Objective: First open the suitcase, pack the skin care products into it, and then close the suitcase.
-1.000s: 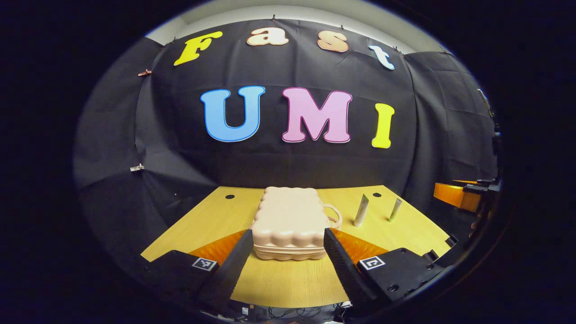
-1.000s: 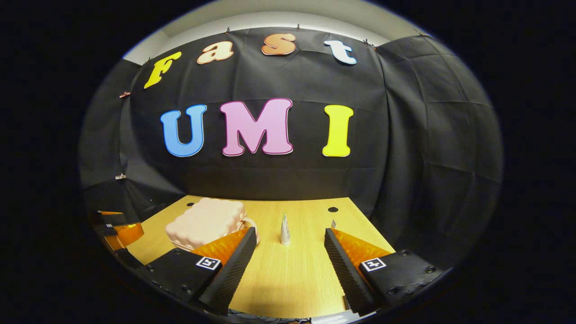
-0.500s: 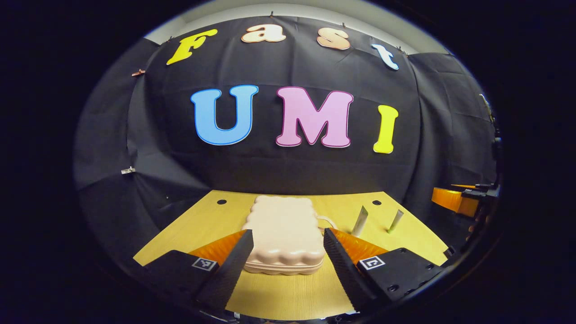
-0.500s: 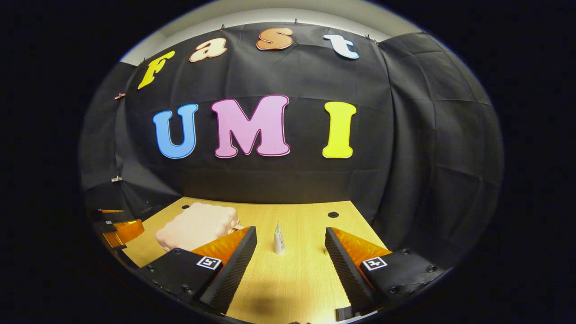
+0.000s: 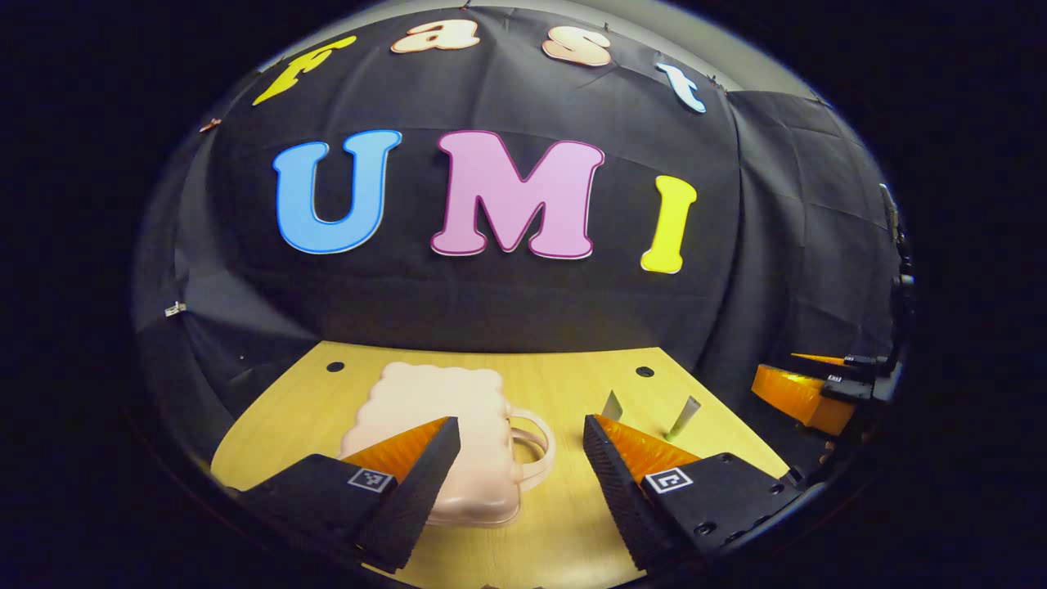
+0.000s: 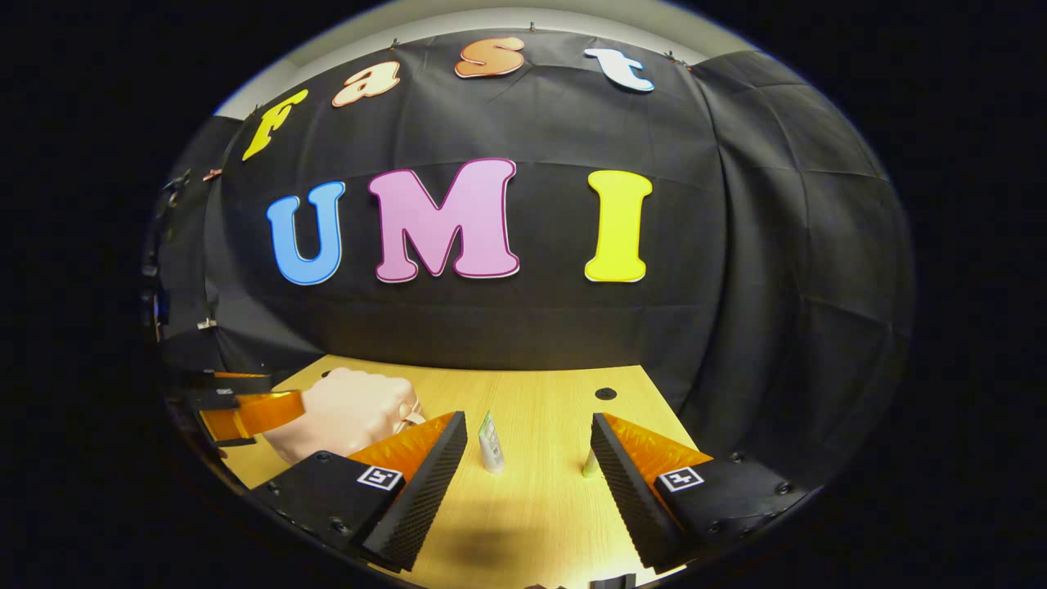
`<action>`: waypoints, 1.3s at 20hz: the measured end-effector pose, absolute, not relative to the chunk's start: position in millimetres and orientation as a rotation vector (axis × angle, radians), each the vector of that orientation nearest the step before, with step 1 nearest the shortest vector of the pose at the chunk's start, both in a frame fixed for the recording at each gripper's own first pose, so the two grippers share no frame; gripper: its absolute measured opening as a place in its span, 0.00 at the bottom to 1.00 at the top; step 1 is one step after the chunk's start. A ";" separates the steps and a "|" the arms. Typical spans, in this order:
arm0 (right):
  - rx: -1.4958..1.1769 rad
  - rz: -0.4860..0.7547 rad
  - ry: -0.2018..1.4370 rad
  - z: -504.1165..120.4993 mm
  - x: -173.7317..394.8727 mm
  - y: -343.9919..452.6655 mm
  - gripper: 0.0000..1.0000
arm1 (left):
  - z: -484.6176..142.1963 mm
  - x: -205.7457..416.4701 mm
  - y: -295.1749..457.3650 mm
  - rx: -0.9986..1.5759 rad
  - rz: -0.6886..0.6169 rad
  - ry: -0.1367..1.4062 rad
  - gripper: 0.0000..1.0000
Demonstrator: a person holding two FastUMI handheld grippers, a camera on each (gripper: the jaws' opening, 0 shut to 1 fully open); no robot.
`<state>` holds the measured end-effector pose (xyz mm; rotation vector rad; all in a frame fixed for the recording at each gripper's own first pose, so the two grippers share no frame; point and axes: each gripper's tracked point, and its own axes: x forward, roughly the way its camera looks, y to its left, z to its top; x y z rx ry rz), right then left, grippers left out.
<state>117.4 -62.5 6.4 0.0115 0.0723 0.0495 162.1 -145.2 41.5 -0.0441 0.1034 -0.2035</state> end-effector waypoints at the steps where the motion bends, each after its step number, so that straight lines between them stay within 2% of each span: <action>1: 0.017 0.059 0.081 3.1 120.8 -66.6 0.97 | 37.7 175.3 -161.0 -0.034 -0.229 0.116 0.96; 5: 0.034 0.067 0.109 -5.6 141.2 -90.7 0.97 | -1.6 234.8 -203.0 -0.027 -0.277 0.232 0.96; 11: 0.011 0.107 0.181 -32.4 161.9 -112.9 0.98 | -81.3 313.9 -218.0 -0.013 -0.193 0.433 0.95; 13: -0.002 0.125 0.191 -37.3 167.4 -114.7 0.98 | -96.8 328.7 -216.5 -0.008 -0.151 0.473 0.94; 16: -0.010 0.151 0.229 -51.6 176.8 -117.4 0.98 | -121.7 341.7 -219.9 0.010 -0.112 0.551 0.83; 18: 0.001 0.153 0.268 -63.0 181.9 -123.0 0.99 | -134.6 347.3 -215.9 0.011 -0.071 0.589 0.83; 19: 0.012 0.154 0.279 -66.6 182.0 -125.3 0.99 | -141.4 351.5 -209.9 0.007 -0.037 0.600 0.80; 21: 0.017 0.151 0.290 -70.7 184.1 -129.6 0.98 | -146.7 350.4 -200.4 -0.019 0.009 0.624 0.36; 22: 0.014 0.149 0.292 -71.2 184.9 -130.8 0.98 | -146.1 351.5 -201.5 -0.047 -0.001 0.629 0.24; 26: 0.005 0.146 0.303 -72.9 185.8 -130.1 0.98 | -112.5 348.2 -207.7 -0.055 -0.104 0.576 0.13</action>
